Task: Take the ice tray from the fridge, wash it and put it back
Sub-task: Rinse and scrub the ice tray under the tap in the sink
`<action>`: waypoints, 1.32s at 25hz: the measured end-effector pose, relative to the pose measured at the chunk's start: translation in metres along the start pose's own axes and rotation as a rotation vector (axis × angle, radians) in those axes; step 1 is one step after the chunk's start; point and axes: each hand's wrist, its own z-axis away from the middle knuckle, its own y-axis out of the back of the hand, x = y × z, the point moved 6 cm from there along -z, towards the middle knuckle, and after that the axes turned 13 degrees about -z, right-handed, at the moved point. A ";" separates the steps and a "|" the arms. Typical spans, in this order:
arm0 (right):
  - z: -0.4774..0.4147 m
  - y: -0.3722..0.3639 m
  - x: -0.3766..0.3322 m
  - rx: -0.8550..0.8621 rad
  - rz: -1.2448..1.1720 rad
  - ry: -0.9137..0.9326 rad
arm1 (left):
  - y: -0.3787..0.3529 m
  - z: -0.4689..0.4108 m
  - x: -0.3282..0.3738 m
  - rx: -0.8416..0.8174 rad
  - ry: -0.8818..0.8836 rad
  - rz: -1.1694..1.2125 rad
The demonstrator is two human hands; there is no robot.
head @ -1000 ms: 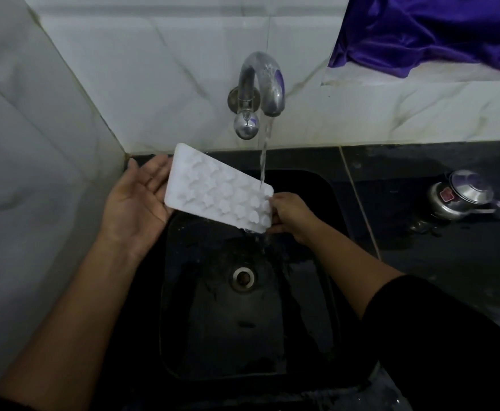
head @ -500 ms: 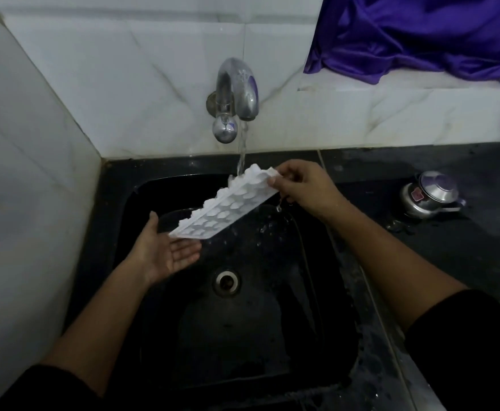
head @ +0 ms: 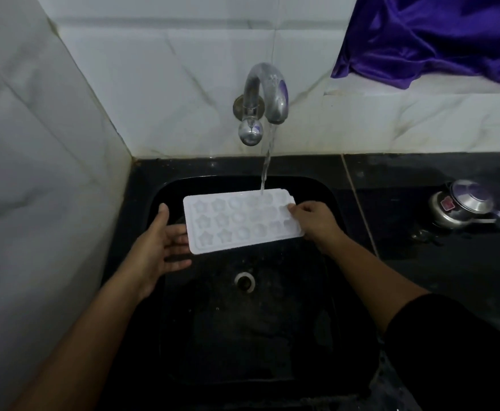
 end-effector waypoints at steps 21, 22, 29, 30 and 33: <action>0.058 0.033 -0.138 -0.250 -0.225 0.222 | -0.114 -0.051 0.000 -0.164 0.088 0.153; 0.058 0.036 -0.140 -0.244 -0.217 0.220 | -0.123 -0.046 -0.003 -0.194 0.098 0.141; 0.038 0.048 -0.101 -0.149 -0.197 0.054 | -0.086 -0.017 -0.033 -0.059 0.094 0.219; 0.034 0.045 -0.090 -0.139 -0.179 0.021 | -0.073 -0.015 -0.033 -0.013 0.075 0.258; 0.021 0.024 -0.053 -0.157 -0.106 -0.060 | -0.036 -0.011 -0.026 0.084 -0.043 0.372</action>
